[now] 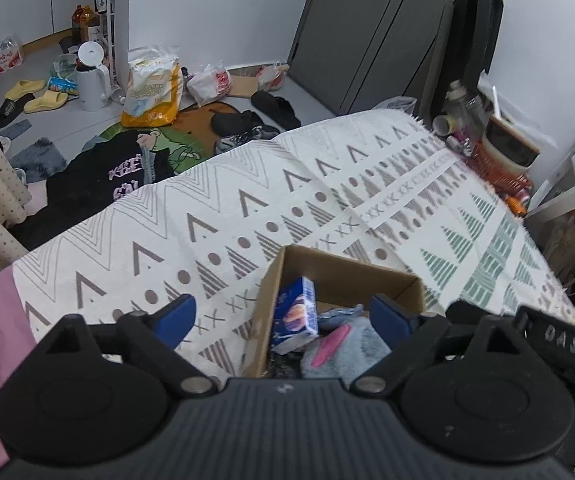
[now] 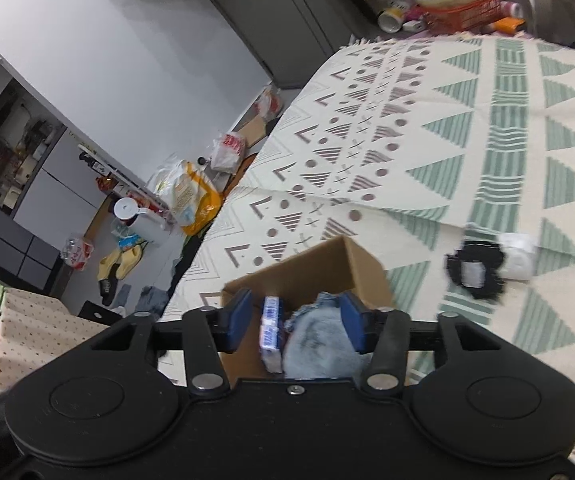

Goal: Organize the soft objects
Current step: 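Carry the tissue pack and denim plush into the box and open both tools, then lift both tools out of the box toward the black fuzzy item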

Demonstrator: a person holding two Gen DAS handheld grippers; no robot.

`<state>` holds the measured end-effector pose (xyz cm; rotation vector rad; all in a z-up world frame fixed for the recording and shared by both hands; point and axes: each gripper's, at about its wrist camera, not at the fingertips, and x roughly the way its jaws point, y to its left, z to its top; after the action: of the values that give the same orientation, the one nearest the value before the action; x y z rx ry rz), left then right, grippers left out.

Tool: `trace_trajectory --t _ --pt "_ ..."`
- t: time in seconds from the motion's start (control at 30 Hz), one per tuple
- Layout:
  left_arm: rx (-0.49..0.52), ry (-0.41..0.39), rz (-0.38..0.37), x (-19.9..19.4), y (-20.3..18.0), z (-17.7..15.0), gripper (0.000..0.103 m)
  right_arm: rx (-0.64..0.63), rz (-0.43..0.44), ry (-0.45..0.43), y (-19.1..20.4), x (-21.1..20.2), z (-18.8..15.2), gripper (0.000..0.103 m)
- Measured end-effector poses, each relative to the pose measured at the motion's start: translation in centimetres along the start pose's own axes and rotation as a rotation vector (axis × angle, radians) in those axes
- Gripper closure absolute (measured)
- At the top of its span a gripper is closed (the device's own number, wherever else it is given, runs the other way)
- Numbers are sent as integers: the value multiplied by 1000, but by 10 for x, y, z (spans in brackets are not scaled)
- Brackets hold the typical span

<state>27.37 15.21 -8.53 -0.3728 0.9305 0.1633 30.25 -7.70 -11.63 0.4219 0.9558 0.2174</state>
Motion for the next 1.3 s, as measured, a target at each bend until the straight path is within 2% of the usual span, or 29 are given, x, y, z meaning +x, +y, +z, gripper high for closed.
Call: trace_trajectory --t 0.17,0.23,0.37,0.53,0.63,0.77,1.0,1.3 --pt "0 -9 -8 -7 -7 -9 0 -29 -12 -27 -10 -21 -7 39" --pt "13 -13 -7 -11 -11 -12 0 -46 -10 -48 -13 -31 -8 29" --pt "38 -28 -3 -22 -20 -19 0 -97 -7 -103 -18 -50 -10 19" --pt "85 -64 22 -35 -33 -32 0 -155 21 -160 -26 -70 -12 1" --pt "113 -70 33 -40 -43 -39 0 -189 26 -188 -31 -80 -14 0" --pt "100 -69 3 -47 -51 -46 0 -229 21 -197 -41 -89 -14 0" --pt "109 -86 14 -55 -71 -59 0 -270 18 -214 -62 -105 -15 0" --pt "158 -86 40 -54 -101 -74 0 -279 42 -192 -94 -115 -16 0"
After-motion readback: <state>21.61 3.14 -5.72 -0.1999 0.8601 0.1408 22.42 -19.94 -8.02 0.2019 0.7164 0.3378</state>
